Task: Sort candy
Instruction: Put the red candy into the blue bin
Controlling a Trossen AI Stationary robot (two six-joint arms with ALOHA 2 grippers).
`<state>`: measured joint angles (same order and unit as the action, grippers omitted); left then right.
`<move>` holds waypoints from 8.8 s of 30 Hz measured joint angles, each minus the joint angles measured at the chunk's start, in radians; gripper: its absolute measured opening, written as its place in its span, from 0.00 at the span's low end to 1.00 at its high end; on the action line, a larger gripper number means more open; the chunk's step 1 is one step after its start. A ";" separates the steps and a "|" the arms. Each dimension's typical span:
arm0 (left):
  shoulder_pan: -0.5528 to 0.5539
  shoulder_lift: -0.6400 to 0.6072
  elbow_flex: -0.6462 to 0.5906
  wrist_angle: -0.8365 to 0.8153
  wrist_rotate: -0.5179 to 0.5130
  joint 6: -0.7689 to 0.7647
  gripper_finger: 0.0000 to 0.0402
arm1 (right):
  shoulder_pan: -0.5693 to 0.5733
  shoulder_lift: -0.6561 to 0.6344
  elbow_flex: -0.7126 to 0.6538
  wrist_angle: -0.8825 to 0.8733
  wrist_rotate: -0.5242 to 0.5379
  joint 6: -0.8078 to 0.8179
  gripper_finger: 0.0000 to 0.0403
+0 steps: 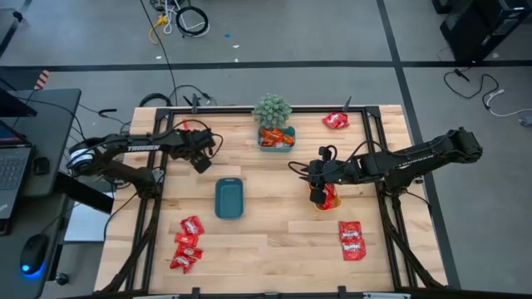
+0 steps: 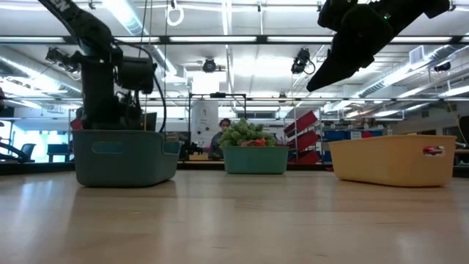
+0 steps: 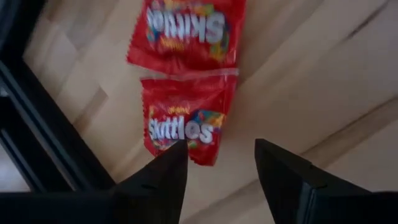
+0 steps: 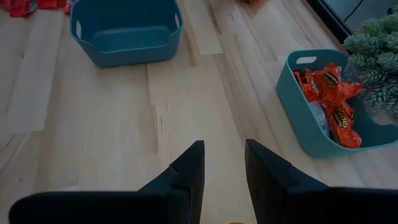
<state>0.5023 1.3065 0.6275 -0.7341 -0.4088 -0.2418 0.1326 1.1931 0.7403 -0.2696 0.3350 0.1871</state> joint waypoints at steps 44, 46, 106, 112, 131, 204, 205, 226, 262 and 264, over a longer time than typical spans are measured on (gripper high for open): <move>-0.533 0.028 0.555 -0.329 0.304 0.103 0.00 | 0.000 0.000 0.000 0.016 0.015 -0.041 0.19; -0.577 0.028 0.551 -0.325 0.305 0.103 0.00 | 0.000 0.000 0.000 0.016 0.015 -0.041 0.20; -0.080 0.028 0.317 -0.139 0.168 0.240 0.02 | 0.000 0.000 0.000 0.021 0.015 -0.063 0.22; -0.002 0.071 0.317 -0.144 0.242 0.288 0.13 | -0.001 0.000 0.000 0.021 0.015 -0.064 0.23; 0.246 0.266 0.316 0.005 0.216 0.315 0.54 | -0.013 0.000 0.000 0.021 0.015 -0.076 0.28; -0.641 0.294 0.321 0.006 0.245 0.491 0.14 | -0.090 0.000 0.000 0.022 0.015 -0.087 0.27; -0.640 0.298 0.321 0.006 0.228 0.493 0.16 | -0.090 0.000 0.000 0.021 0.015 -0.087 0.26; -0.607 0.209 0.411 -0.011 0.252 0.418 0.29 | -0.206 0.000 0.000 0.005 0.072 -0.060 0.43; -0.142 -0.142 -0.161 1.327 0.936 0.335 0.04 | -0.898 0.423 0.000 0.033 0.062 -0.339 0.48; -0.129 -0.142 -0.162 1.327 0.936 0.335 0.03 | -0.923 0.450 0.000 0.051 0.064 -0.341 0.47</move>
<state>0.3735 1.1641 0.4652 0.5933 0.5274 0.0933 -0.7905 1.6426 0.7399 -0.2189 0.3988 -0.1534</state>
